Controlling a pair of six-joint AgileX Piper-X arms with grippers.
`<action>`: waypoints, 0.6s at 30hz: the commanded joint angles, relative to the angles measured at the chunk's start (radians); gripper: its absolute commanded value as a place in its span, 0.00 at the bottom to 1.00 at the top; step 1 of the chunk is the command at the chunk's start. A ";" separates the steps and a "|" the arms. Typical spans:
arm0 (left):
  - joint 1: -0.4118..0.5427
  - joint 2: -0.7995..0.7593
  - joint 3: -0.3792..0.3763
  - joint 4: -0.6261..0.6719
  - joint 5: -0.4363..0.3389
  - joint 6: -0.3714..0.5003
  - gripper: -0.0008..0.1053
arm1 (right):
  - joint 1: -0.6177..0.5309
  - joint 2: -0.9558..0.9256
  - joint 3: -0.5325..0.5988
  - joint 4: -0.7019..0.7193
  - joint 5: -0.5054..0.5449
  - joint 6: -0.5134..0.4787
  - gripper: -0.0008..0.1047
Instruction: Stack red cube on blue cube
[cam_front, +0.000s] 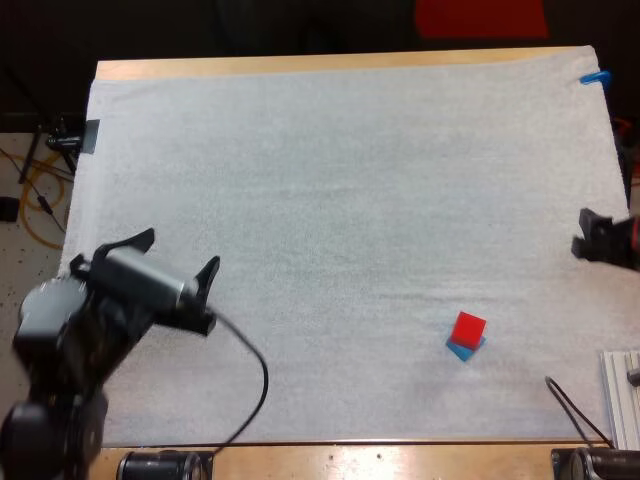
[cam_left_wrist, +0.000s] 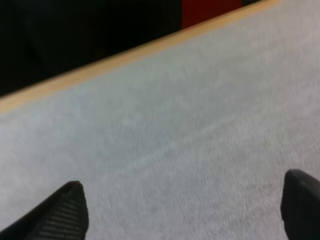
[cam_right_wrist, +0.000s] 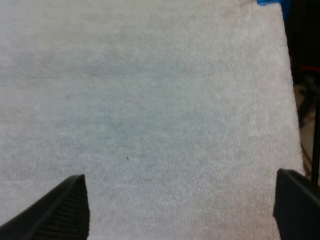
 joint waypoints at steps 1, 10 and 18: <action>0.000 -0.052 -0.007 0.011 -0.005 0.003 0.73 | -0.005 -0.058 -0.001 0.021 -0.011 -0.010 0.70; 0.000 -0.373 0.059 0.028 -0.015 -0.012 0.73 | -0.005 -0.429 0.110 0.029 -0.011 0.007 0.70; 0.000 -0.555 0.081 0.208 -0.028 -0.013 0.73 | -0.005 -0.755 0.225 0.071 -0.013 0.018 0.70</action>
